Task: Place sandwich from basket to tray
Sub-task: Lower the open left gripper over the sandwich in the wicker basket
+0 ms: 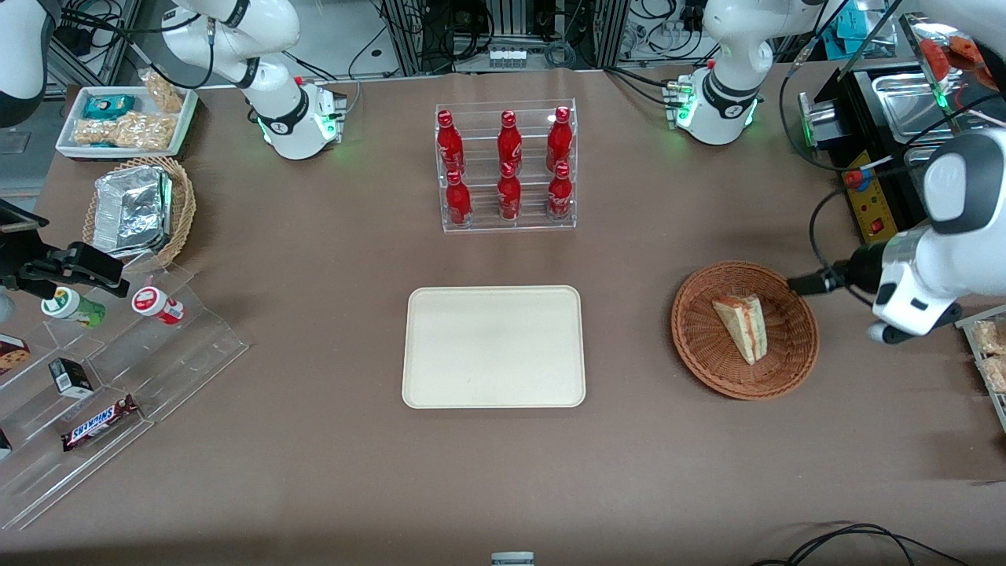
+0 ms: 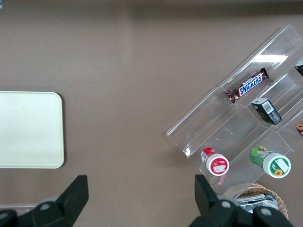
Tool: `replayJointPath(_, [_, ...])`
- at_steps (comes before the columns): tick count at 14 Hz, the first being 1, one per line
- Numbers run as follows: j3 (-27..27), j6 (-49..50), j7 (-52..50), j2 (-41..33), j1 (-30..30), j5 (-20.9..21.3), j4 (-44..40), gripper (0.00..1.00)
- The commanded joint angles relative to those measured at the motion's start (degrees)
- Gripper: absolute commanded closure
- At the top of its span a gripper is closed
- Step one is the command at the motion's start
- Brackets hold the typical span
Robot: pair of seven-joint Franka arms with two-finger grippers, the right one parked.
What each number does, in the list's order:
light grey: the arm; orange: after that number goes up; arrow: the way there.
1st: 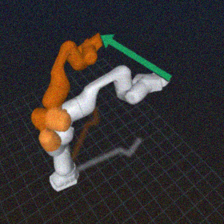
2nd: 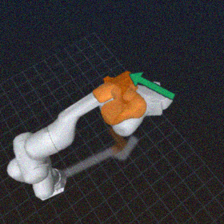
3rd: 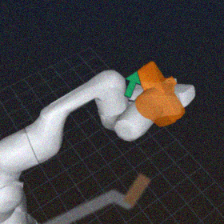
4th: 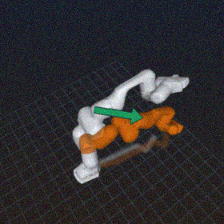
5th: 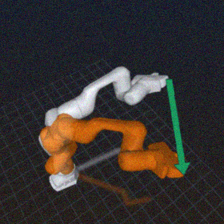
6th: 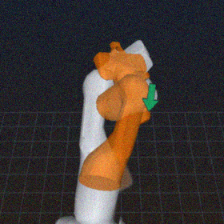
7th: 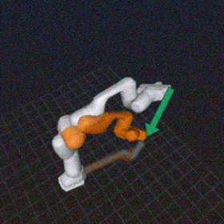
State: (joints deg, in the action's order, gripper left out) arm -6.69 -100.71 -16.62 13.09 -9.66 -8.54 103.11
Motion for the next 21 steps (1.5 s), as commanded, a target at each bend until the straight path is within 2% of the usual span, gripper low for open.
replayJointPath(1, [-0.6, -7.8, -2.2, 1.2, -0.3, -1.5, 4.6, 0.00])
replayJointPath(4, [-0.9, -14.8, -4.8, 5.8, -0.2, -1.5, 5.3, 0.00])
replayJointPath(7, [-1.0, -21.7, -5.0, 6.2, -0.2, -1.7, 10.3, 0.00])
replayJointPath(12, [-3.8, -22.4, -10.3, 6.0, -0.2, -3.1, 9.8, 0.00])
replayJointPath(21, [-4.0, -22.3, -10.4, 8.9, -0.2, -2.5, 11.2, 0.00])
